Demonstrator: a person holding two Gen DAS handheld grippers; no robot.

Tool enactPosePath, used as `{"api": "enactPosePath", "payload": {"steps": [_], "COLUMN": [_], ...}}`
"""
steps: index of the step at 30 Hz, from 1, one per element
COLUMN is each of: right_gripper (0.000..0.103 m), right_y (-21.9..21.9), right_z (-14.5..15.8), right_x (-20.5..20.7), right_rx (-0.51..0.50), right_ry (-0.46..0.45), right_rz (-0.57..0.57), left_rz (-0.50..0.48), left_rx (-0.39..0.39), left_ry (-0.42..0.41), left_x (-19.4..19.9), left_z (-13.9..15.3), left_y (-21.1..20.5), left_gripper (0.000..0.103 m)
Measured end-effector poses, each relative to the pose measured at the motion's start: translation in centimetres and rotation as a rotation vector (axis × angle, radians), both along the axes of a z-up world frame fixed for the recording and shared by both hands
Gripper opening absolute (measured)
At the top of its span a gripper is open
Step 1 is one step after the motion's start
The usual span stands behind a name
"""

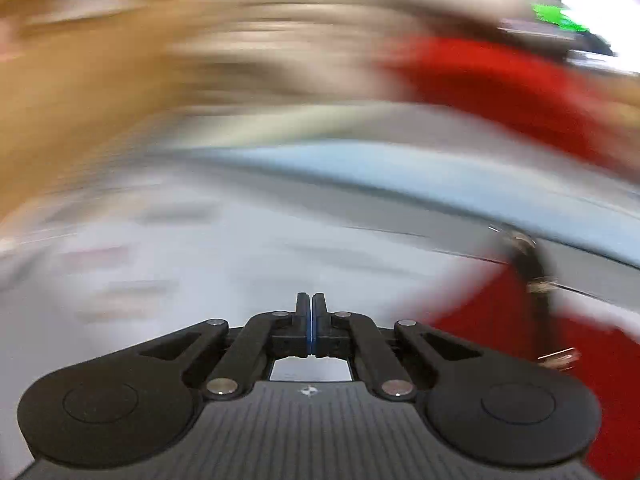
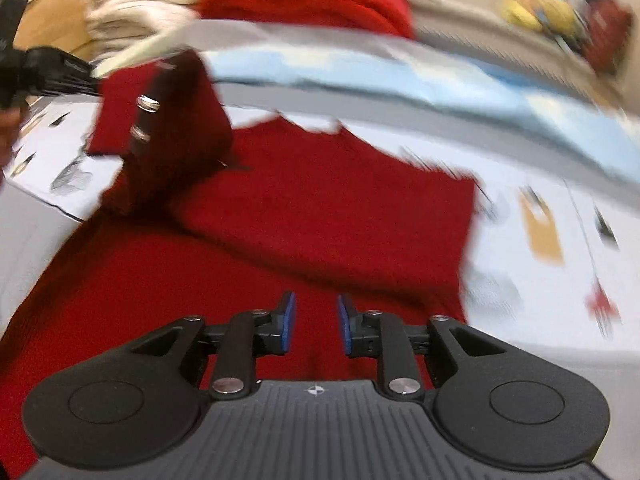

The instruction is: Fold small clothes

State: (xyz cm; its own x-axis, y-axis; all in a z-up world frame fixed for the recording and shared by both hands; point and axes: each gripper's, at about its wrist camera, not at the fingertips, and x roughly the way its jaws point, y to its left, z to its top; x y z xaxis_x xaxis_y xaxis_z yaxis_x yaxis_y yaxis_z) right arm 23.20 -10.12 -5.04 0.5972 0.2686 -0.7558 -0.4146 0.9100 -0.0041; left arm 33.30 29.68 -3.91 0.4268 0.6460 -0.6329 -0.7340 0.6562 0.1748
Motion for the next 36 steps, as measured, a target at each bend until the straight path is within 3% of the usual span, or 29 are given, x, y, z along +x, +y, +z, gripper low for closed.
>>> {"api": "enactPosePath", "payload": {"steps": [1,2,4,6,8,10,12,16,18,22,24,26,29,31,33,34,36], "right_gripper": [0.033,0.036,0.038,0.040,0.042,0.042,0.042,0.041,0.017,0.012,0.011,0.011,0.011,0.011,0.011,0.011,0.010], "right_y": [1.6,3.1,5.7,8.0,10.1,11.6,12.5,13.3,13.4,12.2,9.8,5.1,-5.6,-14.3,-22.4,-26.6,-33.0], "right_z": [-0.4,-0.8,-2.1,-3.3,-4.6,-5.8,-7.4,-8.9,-8.8,-7.0,-4.4,-1.2,2.5,3.2,2.4,1.3,-1.5], "right_x": [0.5,0.9,1.9,2.9,3.5,3.9,4.5,5.1,5.3,5.6,6.6,8.6,11.8,12.8,12.8,12.5,11.6], "right_rx": [-0.012,-0.022,-0.038,-0.062,-0.123,-0.182,-0.234,-0.279,-0.276,-0.249,-0.172,-0.053,0.151,0.265,0.303,0.308,0.295], "right_ry": [-0.024,-0.040,-0.048,-0.055,-0.081,-0.105,-0.113,-0.159,-0.177,-0.232,-0.259,-0.271,-0.283,-0.308,-0.324,-0.312,-0.251], "right_rz": [0.038,0.071,0.125,0.162,0.195,0.218,0.236,0.263,0.281,0.300,0.245,0.122,-0.167,-0.391,-0.619,-0.751,-0.960], "left_rz": [0.155,0.259,0.306,0.174,-0.020,-0.159,-0.189,-0.105,-0.059,-0.057,-0.074,-0.078,-0.076,-0.095,-0.081,-0.034,0.077], "left_rx": [0.020,-0.007,-0.105,-0.197,-0.389,-0.599,-0.704,-0.825,-0.855,-0.775,-0.742,-0.720,-0.675,-0.615,-0.493,-0.418,-0.389], "left_ry": [0.011,0.003,-0.048,-0.092,-0.137,-0.200,-0.188,-0.194,-0.209,-0.212,-0.211,-0.221,-0.226,-0.198,-0.161,-0.124,-0.114], "left_x": [-1.5,-2.9,-4.5,-3.9,-2.6,-1.5,-1.1,-0.2,0.4,1.2,1.8,2.4,2.5,2.4,1.7,1.3,-0.7], "left_z": [-0.1,-0.2,-0.4,-0.6,-1.6,-3.4,-5.6,-10.4,-12.4,-13.9,-13.4,-13.2,-13.2,-13.2,-12.6,-12.2,-12.2], "left_y": [3.2,5.9,8.5,7.7,6.6,6.0,5.7,6.9,7.7,7.6,8.0,8.4,9.2,9.8,11.0,11.7,14.3], "left_gripper": [0.000,0.000,0.000,0.004,0.028,0.032,0.033,0.036,0.036,0.036,0.036,0.036,0.032,0.013,0.000,0.000,0.000]}}
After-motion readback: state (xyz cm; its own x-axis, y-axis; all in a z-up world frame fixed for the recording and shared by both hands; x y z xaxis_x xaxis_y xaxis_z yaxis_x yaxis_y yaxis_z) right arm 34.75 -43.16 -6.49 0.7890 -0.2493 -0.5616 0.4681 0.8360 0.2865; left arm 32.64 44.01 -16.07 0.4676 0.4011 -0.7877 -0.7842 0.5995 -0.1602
